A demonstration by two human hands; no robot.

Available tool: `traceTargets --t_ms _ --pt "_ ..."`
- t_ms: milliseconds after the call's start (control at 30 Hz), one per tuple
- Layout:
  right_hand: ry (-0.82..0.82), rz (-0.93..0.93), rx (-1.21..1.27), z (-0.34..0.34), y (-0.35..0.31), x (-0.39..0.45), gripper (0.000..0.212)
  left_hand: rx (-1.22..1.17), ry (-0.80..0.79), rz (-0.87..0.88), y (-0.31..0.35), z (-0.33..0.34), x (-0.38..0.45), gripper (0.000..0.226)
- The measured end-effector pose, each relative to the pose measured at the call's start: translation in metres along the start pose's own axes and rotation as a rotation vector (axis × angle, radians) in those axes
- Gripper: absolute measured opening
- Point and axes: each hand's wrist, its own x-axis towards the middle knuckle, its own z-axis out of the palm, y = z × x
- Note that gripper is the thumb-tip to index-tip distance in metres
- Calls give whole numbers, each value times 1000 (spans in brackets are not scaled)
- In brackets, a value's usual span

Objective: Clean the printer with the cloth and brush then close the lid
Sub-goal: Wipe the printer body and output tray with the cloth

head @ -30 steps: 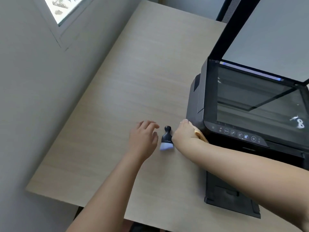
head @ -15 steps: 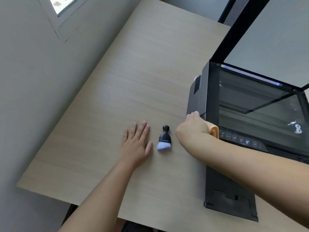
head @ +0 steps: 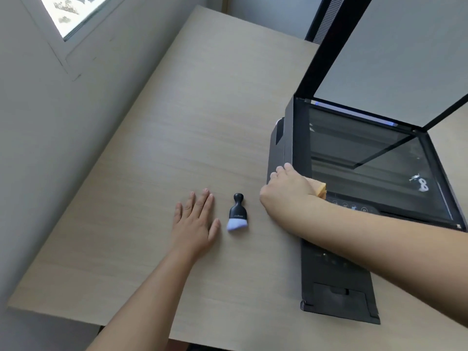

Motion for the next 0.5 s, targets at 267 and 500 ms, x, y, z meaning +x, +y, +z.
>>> traceTargets --t_ms 267,500 --pt "-106 -158 68 8 -25 11 23 5 -21 -6 -3 0 1 77" --pt "844 -3 435 84 6 -41 32 -14 -24 -7 -2 -3 -1 77"
